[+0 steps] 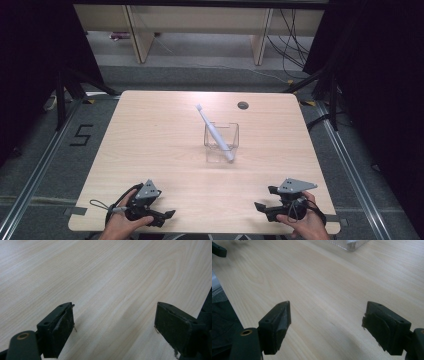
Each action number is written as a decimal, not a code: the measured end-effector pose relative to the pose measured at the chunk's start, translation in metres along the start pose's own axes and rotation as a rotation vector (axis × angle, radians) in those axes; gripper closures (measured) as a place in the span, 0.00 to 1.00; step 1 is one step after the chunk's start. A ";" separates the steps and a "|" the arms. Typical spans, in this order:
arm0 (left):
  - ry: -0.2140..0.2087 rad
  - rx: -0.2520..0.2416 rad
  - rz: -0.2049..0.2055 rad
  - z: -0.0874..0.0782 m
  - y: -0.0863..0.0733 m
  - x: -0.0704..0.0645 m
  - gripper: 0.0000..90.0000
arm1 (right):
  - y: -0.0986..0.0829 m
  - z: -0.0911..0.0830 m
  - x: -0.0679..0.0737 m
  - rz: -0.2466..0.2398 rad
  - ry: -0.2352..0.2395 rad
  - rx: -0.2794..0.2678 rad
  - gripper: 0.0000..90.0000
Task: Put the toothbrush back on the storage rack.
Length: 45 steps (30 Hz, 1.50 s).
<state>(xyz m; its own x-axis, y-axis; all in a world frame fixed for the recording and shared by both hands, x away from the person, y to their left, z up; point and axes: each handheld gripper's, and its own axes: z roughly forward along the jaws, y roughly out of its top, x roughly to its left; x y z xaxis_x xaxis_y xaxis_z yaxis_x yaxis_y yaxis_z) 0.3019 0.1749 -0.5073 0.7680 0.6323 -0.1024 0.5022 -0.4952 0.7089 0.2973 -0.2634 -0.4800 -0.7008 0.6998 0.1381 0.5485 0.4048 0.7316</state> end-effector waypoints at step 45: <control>0.001 0.014 0.013 -0.001 0.001 -0.001 0.17 | -0.020 -0.001 0.015 -0.019 -0.022 0.059 0.21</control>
<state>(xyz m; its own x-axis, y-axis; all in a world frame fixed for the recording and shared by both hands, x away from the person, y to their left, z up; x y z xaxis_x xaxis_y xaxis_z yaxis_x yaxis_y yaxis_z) 0.3012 0.1748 -0.5057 0.7741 0.6263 -0.0929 0.4978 -0.5114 0.7005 0.2754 -0.2619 -0.4924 -0.7016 0.7042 0.1092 0.5616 0.4521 0.6929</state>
